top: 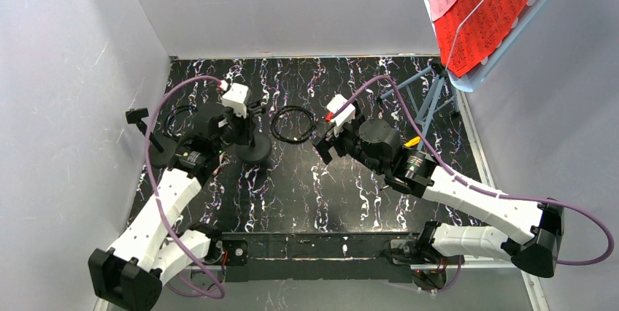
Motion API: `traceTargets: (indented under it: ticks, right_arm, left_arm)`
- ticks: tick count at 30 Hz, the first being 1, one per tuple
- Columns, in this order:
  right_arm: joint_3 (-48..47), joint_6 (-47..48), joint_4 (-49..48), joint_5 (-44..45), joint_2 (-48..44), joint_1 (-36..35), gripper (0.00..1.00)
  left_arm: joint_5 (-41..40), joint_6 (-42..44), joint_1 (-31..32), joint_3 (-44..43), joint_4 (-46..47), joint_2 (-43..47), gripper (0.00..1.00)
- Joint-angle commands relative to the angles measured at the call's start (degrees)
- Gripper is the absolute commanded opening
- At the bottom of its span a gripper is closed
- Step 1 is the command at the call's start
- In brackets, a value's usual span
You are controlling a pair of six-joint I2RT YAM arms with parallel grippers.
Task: Pack up the instrument practice props
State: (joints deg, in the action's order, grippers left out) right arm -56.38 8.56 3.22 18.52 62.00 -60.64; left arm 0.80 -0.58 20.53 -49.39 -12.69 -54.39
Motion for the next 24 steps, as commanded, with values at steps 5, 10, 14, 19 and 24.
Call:
traceTargets:
  ticks: [5,10,14,19,24]
  right_arm:
    - [-3.26,0.79,-1.94,0.17,0.75,0.17,0.99]
    - [-3.28,1.91,-1.66,0.15,0.58,0.09,0.99]
    - [-2.51,3.04,-1.86,-0.35,0.41,0.14,0.99]
    - [-0.95,3.9,-2.75,-1.21,-0.52,0.16,0.99]
    - [0.57,4.79,-2.78,-2.63,-1.22,0.09,0.99]
  left_arm:
    - [-21.42,-4.61,-4.75,-6.19,-14.06,4.92,0.0]
    - [-26.58,-7.45,-10.98,-5.44,-16.76,7.38,0.0]
    - [-29.05,-10.39,-16.75,-4.22,-18.84,7.95,0.0]
    - [-30.47,-13.71,-26.48,-0.8,-18.82,10.31,0.0]
    - [-36.91,-14.43,-31.29,1.53,-16.97,9.34,0.0]
